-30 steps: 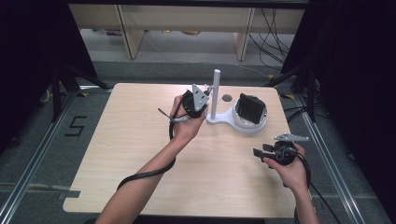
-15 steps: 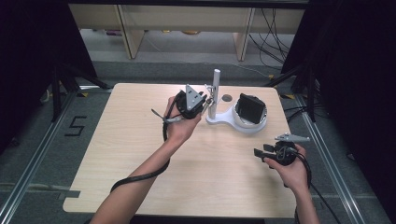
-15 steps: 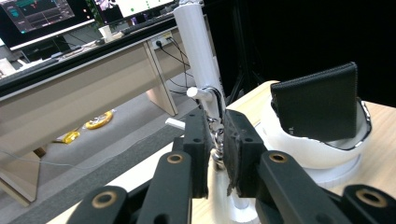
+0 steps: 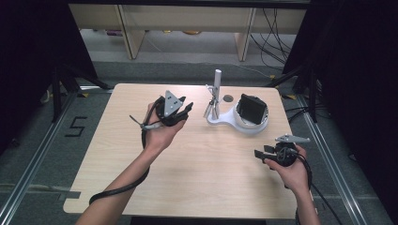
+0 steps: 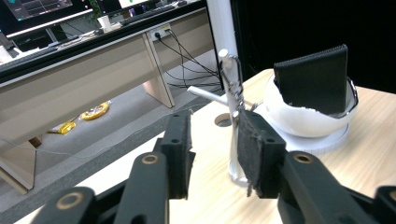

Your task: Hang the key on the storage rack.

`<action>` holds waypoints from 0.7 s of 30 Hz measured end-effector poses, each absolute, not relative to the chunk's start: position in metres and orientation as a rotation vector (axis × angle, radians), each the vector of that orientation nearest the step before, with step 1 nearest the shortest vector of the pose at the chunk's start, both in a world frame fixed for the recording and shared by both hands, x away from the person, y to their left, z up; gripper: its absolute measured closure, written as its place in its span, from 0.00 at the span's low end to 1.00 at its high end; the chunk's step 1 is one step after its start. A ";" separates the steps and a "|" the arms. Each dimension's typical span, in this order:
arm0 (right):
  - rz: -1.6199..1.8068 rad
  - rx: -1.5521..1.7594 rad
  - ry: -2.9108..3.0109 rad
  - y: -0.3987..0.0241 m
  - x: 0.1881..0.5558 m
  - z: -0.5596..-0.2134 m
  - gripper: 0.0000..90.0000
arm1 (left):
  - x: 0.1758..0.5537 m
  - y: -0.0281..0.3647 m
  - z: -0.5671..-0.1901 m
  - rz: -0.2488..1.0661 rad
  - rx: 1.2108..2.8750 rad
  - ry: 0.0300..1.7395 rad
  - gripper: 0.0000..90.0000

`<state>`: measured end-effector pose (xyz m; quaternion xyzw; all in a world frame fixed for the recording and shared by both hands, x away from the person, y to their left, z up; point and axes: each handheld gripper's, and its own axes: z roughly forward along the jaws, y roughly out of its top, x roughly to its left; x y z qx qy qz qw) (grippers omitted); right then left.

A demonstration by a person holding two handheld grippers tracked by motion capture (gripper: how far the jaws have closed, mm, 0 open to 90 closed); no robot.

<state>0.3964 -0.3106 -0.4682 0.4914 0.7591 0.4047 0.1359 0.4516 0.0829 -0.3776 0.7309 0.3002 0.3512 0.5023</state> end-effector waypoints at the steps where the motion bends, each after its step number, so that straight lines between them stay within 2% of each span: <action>1: 1.168 1.421 2.194 -0.310 0.396 -0.468 0.51 | 0.450 0.087 -0.378 0.852 1.770 0.712 0.69; 11: 1.164 1.420 2.199 -0.310 0.396 -0.468 0.51 | 0.432 0.131 -0.392 0.856 1.783 0.731 0.54; 15: 1.151 1.425 2.201 -0.310 0.396 -0.468 0.51 | 0.420 0.155 -0.407 0.854 1.775 0.788 0.47; 21: 1.159 1.419 2.208 -0.307 0.397 -0.470 0.51 | 0.405 0.182 -0.430 0.853 1.753 0.854 0.44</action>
